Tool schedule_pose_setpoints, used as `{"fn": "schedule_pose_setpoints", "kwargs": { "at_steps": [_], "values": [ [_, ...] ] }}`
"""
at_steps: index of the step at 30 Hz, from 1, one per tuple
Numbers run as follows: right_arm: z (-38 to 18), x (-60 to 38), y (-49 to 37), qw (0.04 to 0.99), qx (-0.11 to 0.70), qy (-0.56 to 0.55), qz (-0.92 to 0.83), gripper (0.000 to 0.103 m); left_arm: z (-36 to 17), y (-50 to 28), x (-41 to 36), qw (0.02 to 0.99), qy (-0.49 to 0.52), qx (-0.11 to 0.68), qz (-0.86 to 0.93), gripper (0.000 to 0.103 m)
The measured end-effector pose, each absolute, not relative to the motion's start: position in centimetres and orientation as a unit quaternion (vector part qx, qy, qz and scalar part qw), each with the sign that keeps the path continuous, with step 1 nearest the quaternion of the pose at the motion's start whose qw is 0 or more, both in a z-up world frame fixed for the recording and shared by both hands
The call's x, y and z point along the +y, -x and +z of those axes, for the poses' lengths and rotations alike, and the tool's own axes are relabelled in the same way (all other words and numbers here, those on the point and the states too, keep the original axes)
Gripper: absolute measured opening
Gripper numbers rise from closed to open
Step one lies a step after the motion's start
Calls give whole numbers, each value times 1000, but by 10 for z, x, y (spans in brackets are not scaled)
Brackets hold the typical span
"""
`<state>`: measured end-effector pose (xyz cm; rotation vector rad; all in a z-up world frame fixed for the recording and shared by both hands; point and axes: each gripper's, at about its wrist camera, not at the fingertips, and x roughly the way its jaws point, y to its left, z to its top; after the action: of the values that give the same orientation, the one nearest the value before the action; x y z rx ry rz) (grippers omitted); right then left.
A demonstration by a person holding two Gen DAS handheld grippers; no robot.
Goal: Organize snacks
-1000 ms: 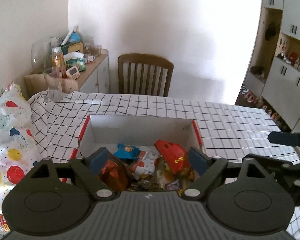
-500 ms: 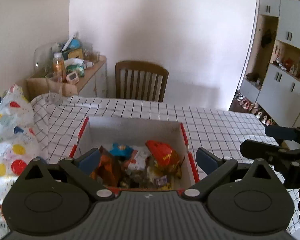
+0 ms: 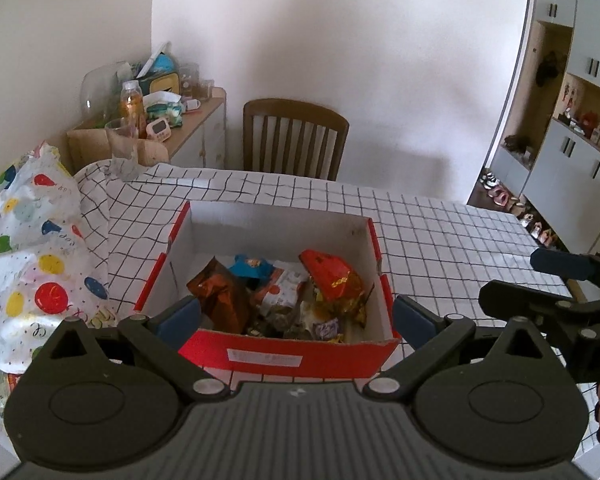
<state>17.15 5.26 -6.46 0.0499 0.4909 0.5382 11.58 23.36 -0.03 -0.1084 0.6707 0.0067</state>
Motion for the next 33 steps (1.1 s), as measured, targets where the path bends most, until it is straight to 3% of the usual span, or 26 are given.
{"fn": "schedule_pose_setpoints", "kwargs": {
  "at_steps": [33],
  "values": [
    [-70, 65, -183, 923, 256, -15, 285, 103, -5, -122, 236, 939, 53, 339, 25, 103]
  ]
}}
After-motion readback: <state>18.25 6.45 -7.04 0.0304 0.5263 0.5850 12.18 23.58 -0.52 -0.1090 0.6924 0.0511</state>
